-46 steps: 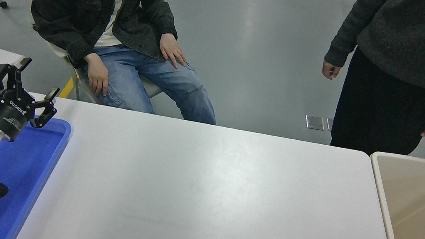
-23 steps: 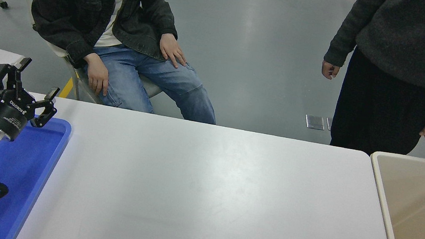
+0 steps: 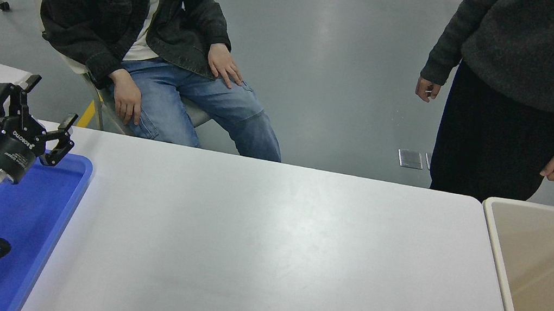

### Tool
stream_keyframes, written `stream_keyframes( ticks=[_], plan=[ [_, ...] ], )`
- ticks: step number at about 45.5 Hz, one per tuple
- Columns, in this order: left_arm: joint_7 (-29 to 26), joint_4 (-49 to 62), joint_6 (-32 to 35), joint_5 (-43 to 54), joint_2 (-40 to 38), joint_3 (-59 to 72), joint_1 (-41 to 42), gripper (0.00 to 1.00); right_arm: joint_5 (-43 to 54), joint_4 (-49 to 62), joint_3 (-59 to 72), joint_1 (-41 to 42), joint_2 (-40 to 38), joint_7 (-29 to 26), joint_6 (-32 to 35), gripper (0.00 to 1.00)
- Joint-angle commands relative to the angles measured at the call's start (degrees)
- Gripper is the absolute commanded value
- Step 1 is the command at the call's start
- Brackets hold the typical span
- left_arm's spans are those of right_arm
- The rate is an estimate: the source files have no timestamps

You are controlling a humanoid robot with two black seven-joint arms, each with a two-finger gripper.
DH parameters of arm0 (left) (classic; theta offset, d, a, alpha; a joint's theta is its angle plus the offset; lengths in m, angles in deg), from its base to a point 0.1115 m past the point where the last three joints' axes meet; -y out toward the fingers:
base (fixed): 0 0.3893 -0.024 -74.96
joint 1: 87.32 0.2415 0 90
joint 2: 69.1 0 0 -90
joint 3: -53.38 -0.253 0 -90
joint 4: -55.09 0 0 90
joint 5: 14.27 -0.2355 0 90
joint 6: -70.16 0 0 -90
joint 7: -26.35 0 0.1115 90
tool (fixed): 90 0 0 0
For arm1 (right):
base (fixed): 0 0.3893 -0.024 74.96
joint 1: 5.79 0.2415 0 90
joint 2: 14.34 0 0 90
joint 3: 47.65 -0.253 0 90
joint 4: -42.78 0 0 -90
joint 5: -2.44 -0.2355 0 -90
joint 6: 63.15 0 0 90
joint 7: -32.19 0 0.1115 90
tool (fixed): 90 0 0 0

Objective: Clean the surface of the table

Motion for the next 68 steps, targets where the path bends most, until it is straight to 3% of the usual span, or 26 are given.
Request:
stream_keyframes(
  ticks=[1,42,47,51,53,55,56,68],
  plan=[
    [0.0,0.0,0.0,0.0,-0.09,0.0,0.0,1.0,-0.05,1.68,0.33,-0.77,2.69,-0.03,0.05,0.99],
    [0.0,0.0,0.0,0.0,0.0,0.0,0.0,1.0,0.03,7.84,-0.11,-1.3,8.4,-1.0,0.05,0.95],
    [0.0,0.0,0.0,0.0,-0.09,0.0,0.0,1.0,0.38,7.93,-0.11,-1.3,8.49,-1.0,0.14,0.85],
    [0.0,0.0,-0.09,0.0,-0.09,0.0,0.0,1.0,0.74,8.01,0.06,-1.21,8.32,-1.0,0.22,0.66],
    [0.0,0.0,0.0,0.0,0.0,0.0,0.0,1.0,0.56,7.93,-0.03,-1.12,7.97,-1.0,0.31,0.49],
    [0.0,0.0,0.0,0.0,-0.09,0.0,0.0,1.0,0.39,7.58,-0.03,-0.86,7.44,-1.0,0.66,0.16],
    [0.0,0.0,0.0,0.0,0.0,0.0,0.0,1.0,0.21,7.49,-0.11,-0.77,6.91,-1.0,0.84,0.05],
    [0.0,0.0,-0.09,0.0,0.0,0.0,0.0,1.0,-0.75,1.08,-1.26,0.99,-0.03,-0.38,5.05,0.0]
  ],
)
